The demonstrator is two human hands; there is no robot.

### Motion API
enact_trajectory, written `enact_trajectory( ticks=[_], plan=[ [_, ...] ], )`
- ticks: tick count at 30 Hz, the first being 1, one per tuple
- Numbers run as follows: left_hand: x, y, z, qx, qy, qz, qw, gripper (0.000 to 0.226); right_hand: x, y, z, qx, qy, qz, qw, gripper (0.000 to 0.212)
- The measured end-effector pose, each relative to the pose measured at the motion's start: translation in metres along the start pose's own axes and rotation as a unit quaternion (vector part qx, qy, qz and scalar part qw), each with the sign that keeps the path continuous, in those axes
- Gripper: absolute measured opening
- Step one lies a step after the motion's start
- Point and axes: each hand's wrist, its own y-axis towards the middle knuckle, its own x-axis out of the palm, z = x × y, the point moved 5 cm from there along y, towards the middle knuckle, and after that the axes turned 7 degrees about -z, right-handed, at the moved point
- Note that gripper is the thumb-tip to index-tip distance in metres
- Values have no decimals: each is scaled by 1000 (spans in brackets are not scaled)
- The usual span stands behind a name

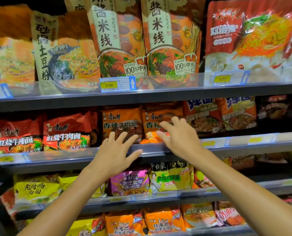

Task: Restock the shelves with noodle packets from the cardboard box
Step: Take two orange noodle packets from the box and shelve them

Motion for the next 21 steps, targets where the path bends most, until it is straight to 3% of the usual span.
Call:
enact_trajectory(
  ticks=[4,10,15,21],
  plan=[
    [-6,-3,-5,-11,2,-3,1000,86,18,-1,-19,-51,35,-156,986,49],
    [-7,5,-4,-27,5,-22,999,89,22,8,-12,-44,53,-238,969,54],
    [-12,5,-3,-34,-4,-43,998,81,21,14,-11,-53,48,-256,964,60],
    [-16,-7,-6,-43,-26,-29,998,70,7,-7,10,-85,56,-174,979,54]
  ],
)
